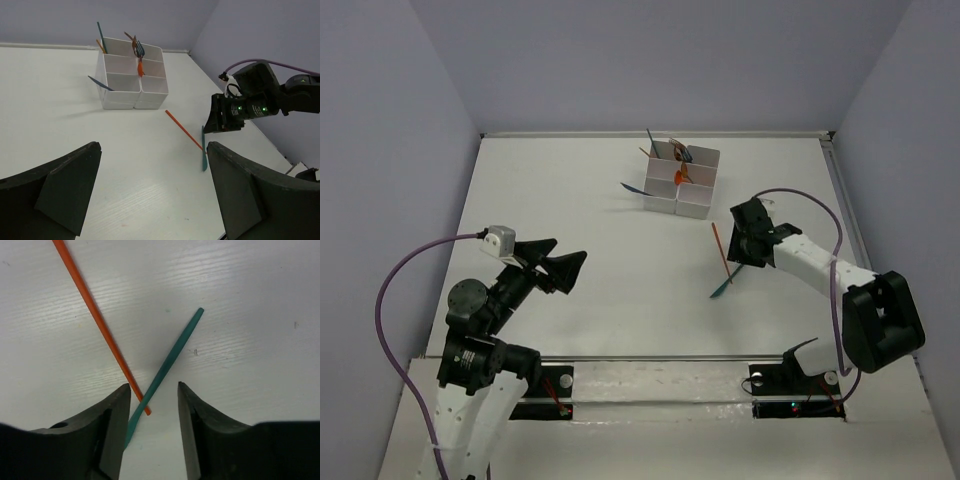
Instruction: Sort the eating utensils into containers
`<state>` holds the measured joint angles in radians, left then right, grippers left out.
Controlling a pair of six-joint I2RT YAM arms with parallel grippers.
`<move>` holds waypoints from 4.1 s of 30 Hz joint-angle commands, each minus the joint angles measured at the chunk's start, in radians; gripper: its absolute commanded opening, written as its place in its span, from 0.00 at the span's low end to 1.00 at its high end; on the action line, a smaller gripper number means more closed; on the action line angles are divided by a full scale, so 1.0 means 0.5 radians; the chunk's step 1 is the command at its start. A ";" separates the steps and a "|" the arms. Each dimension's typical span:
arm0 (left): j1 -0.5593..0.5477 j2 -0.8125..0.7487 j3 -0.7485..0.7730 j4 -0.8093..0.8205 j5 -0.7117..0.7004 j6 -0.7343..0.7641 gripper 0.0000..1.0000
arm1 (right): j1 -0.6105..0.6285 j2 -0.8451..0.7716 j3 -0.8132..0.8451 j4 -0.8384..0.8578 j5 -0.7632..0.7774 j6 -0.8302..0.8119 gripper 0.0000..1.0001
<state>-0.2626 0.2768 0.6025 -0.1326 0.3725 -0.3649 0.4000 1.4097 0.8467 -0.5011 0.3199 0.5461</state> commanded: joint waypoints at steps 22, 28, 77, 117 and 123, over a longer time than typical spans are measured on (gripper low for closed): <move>-0.015 0.094 -0.002 0.090 -0.061 -0.053 0.99 | -0.030 0.537 0.191 0.072 -0.023 0.083 0.20; -0.015 0.278 0.004 0.133 0.190 -0.022 0.99 | -0.030 0.396 0.147 0.164 0.026 0.123 0.07; -1.162 1.702 -0.061 1.198 -0.788 -0.402 0.06 | 0.887 -0.123 0.022 1.407 -0.308 0.552 0.14; -1.015 1.456 0.384 -0.453 0.525 0.178 0.06 | 0.927 -0.291 0.479 0.266 -1.962 -1.638 0.62; -0.996 1.444 0.421 -0.425 0.580 0.168 0.06 | 1.001 -0.181 0.457 0.281 -1.959 -1.614 0.62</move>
<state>-0.7689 1.0248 0.7567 -0.3573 0.6018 -0.2897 0.8707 1.2839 1.0649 -0.3603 -0.6315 -0.2485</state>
